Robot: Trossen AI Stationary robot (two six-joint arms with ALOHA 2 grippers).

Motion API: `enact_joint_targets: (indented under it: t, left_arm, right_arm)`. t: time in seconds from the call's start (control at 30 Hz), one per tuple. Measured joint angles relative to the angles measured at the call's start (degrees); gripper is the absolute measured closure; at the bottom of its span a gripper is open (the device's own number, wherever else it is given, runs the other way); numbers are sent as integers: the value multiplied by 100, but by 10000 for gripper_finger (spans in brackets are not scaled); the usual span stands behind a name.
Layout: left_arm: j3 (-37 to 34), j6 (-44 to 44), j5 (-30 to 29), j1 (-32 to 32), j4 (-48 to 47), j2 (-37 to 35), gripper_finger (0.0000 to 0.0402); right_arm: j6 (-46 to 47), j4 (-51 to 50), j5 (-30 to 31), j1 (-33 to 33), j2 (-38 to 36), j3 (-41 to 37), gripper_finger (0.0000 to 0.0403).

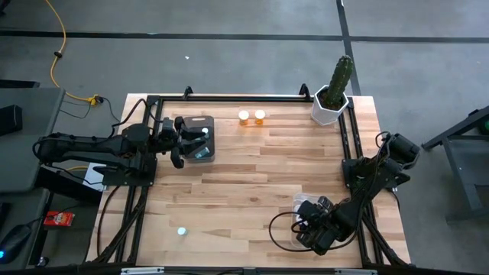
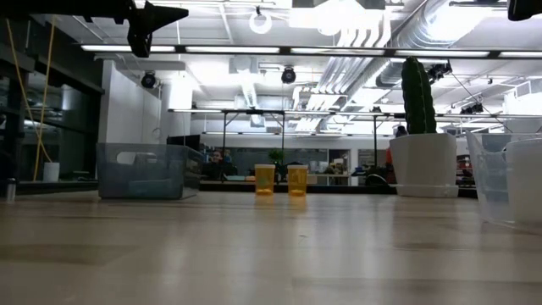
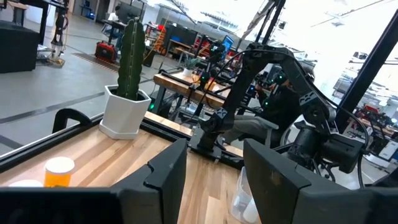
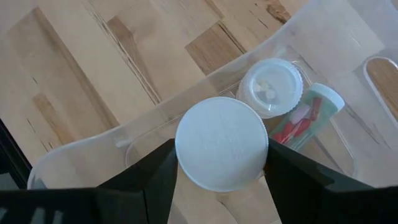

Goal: Pick and place medicine bottles into bin by pill shape (circle, oval)
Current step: Put the large orange medicine bottle into the transparent bin

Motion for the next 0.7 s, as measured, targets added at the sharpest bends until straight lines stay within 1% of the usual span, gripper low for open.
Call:
enact_joint_targets:
  t: [0.23,0.7]
  left_arm:
    - [0,2,0,0,2,0,252]
    - [0,0,2,0,2,0,252]
  right_arm:
    - [-276,1,-38,-2,0,0,196]
    - [-277,20,-299,-4,-2,0,196]
